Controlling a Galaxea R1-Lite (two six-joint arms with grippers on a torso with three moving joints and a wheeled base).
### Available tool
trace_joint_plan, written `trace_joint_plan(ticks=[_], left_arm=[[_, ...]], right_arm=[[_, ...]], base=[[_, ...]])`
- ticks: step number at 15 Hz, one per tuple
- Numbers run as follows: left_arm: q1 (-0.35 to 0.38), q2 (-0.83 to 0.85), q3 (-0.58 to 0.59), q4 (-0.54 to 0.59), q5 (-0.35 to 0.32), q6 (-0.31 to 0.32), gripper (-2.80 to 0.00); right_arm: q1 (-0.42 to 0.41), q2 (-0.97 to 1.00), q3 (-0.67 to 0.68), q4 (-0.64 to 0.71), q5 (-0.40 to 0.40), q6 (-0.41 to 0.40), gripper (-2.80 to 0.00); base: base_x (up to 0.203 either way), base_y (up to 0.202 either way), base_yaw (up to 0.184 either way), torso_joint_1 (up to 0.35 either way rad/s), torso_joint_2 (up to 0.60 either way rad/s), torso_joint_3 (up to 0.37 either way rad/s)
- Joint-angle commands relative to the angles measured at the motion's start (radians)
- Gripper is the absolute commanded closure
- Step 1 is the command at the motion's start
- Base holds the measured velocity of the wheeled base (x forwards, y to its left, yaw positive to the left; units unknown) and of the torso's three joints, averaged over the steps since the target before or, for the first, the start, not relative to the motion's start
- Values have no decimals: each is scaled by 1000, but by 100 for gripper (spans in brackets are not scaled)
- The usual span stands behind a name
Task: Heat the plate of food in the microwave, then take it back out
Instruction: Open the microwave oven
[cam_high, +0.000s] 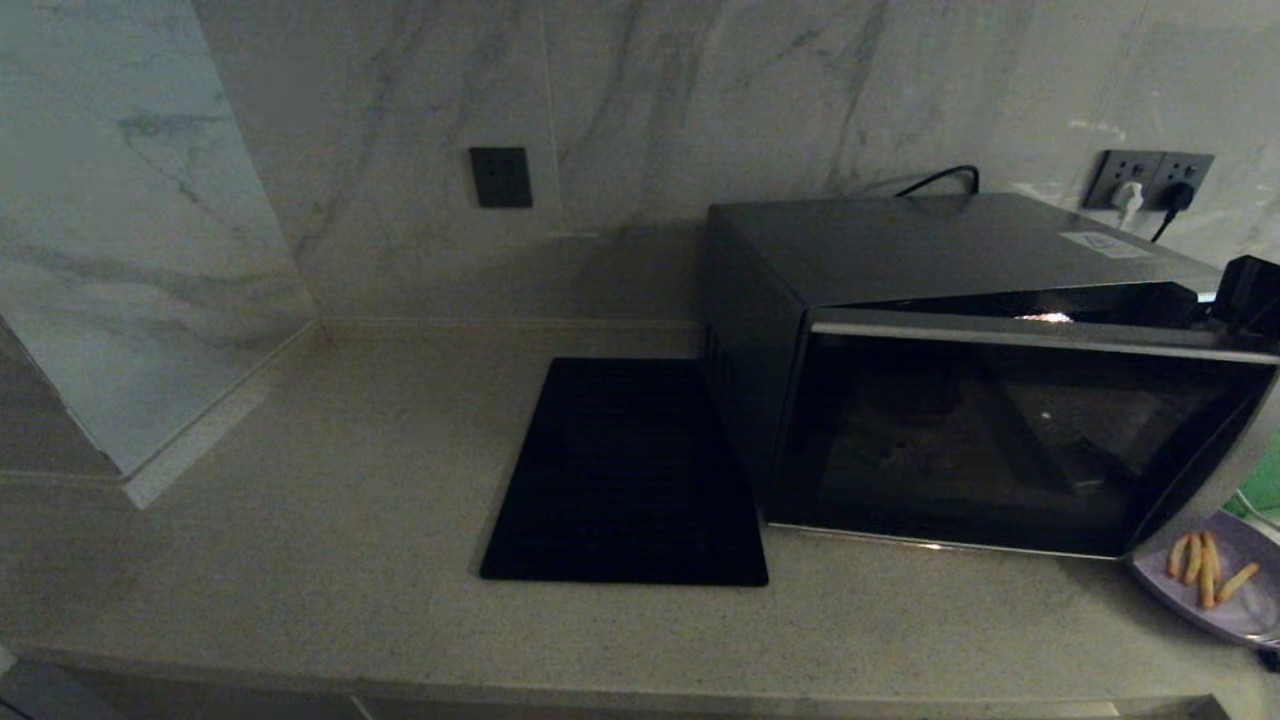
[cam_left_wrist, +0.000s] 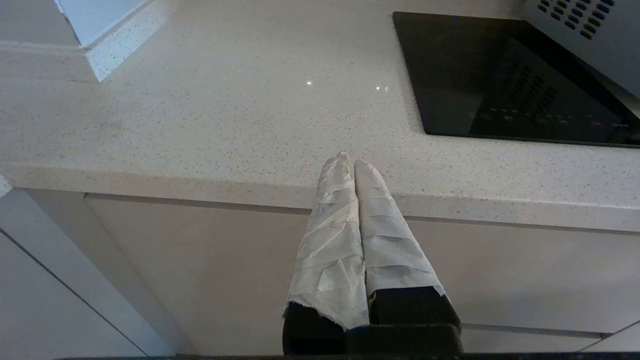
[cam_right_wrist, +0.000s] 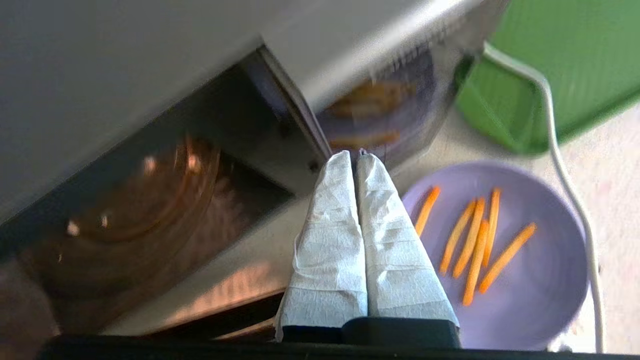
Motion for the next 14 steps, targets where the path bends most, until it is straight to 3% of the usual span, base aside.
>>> trace_joint_plan(ticks=[1, 8, 14], left_arm=[[0, -2, 0, -1, 0, -1, 0], [0, -2, 0, -1, 0, -1, 0], [0, -2, 0, -1, 0, -1, 0]], right_arm=[[1, -10, 12, 35, 25, 2, 0], [-13, -71, -13, 151, 116, 7, 0], [-11, -176, -175, 435, 210, 0, 0]], base=[[0, 0, 0, 0, 0, 0], [0, 0, 0, 0, 0, 0], [0, 0, 0, 0, 0, 0]])
